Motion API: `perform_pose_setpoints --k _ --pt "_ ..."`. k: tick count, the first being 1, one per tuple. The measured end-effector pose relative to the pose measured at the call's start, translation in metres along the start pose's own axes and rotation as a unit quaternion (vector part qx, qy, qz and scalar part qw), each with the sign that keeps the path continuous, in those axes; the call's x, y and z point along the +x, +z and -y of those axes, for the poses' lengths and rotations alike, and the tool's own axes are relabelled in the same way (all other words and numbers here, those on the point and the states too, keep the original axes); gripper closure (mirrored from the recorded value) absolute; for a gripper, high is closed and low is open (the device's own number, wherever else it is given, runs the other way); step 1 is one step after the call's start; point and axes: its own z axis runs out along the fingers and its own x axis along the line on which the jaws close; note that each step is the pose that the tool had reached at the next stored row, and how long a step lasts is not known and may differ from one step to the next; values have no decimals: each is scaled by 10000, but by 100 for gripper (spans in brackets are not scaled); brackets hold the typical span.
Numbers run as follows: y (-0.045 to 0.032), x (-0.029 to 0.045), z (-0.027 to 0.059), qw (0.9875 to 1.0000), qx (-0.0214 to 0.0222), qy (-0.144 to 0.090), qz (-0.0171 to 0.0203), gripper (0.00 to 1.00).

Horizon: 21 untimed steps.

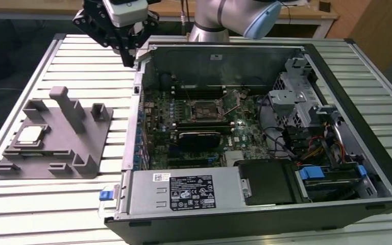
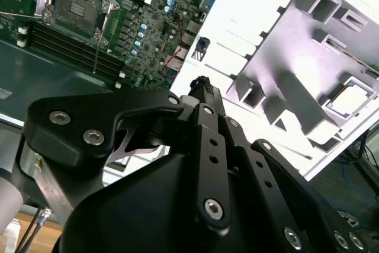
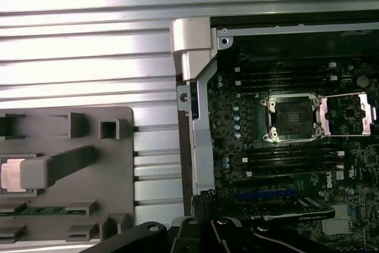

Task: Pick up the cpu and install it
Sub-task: 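Reach for the cpu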

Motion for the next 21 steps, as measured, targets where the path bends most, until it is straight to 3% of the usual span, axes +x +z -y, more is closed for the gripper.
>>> perform_pose_setpoints --k 8,21 --pt "-3 116 9 10000 0 0 1 89" --pt "18 367 29 10000 -1 0 2 89"
